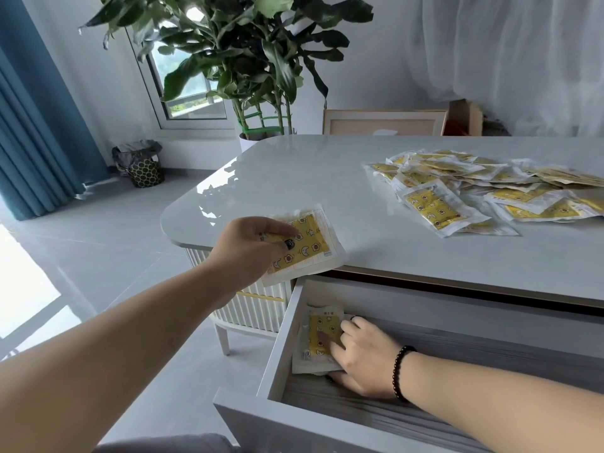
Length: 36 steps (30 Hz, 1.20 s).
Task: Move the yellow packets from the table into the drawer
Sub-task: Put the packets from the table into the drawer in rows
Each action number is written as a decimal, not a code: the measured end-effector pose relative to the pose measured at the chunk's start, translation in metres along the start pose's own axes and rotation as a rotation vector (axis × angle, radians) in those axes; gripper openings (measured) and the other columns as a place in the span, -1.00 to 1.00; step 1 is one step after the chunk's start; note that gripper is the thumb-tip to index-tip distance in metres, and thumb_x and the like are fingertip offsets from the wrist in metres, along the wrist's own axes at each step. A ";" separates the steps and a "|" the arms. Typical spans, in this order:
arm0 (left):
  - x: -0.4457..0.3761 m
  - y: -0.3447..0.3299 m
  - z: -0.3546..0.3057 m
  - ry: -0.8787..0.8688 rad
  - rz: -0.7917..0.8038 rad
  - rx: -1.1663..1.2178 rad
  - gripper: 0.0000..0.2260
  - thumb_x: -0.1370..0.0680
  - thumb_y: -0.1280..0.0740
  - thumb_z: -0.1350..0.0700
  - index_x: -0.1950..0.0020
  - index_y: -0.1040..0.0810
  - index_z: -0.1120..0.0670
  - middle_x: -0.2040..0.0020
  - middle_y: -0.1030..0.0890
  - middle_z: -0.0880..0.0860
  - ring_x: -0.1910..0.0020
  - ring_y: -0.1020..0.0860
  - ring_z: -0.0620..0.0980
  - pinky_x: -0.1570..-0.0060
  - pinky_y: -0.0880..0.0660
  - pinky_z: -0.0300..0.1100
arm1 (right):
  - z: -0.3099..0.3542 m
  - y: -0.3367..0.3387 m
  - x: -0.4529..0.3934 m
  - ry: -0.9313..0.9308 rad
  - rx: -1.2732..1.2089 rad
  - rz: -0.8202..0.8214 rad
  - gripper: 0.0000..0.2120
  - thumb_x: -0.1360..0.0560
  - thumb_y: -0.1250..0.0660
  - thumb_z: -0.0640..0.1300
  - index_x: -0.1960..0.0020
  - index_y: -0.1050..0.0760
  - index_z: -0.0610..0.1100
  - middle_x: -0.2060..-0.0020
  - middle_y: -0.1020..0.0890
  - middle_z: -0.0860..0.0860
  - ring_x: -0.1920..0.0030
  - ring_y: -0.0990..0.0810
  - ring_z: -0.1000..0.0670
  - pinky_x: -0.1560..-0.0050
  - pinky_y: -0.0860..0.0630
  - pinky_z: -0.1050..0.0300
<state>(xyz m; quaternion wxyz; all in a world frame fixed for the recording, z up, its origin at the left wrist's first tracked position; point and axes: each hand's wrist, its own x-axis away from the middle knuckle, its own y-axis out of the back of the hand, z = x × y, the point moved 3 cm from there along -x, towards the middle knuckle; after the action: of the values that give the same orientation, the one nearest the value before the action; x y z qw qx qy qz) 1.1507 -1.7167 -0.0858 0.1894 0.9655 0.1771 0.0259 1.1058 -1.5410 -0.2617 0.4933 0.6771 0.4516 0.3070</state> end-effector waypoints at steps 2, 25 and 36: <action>0.000 0.000 0.000 0.000 -0.001 -0.003 -0.76 -0.50 -0.37 0.29 0.13 -0.68 -0.07 0.01 -0.65 -0.03 0.05 -0.62 -0.01 0.03 -0.60 -0.17 | -0.001 0.000 0.000 -0.033 0.007 0.003 -0.57 -0.33 -0.34 0.27 0.22 -0.62 -0.12 0.18 -0.64 -0.13 0.06 -0.59 -0.14 0.12 -0.60 0.00; -0.003 -0.005 0.002 0.003 0.022 -0.033 -0.78 -0.49 -0.39 0.28 0.11 -0.69 -0.05 0.01 -0.66 -0.06 0.05 -0.63 0.00 0.03 -0.60 -0.18 | -0.001 0.007 -0.003 -0.118 -0.231 0.117 -0.28 -0.39 0.05 0.33 -0.35 -0.35 -0.11 -0.32 -0.39 -0.14 -0.32 -0.37 -0.15 -0.15 -0.49 -0.10; 0.003 -0.020 0.008 0.021 0.301 -0.088 -0.17 -0.43 -0.45 0.30 -0.53 -0.08 -0.11 -0.08 -0.60 0.04 -0.01 -0.62 0.00 0.05 -0.59 -0.11 | -0.054 0.080 0.061 -0.785 -2.140 -0.241 -0.74 -0.60 -0.13 -0.16 -0.03 -0.55 -0.27 0.06 -0.64 -0.21 0.09 -0.62 -0.15 0.10 -0.53 -0.02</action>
<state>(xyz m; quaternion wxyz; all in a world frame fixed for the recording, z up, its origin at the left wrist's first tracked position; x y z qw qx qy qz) 1.1475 -1.7007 -0.1010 0.2237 0.9715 0.0312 0.0717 1.1093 -1.4724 -0.1700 0.9496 -0.0883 -0.1643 0.2521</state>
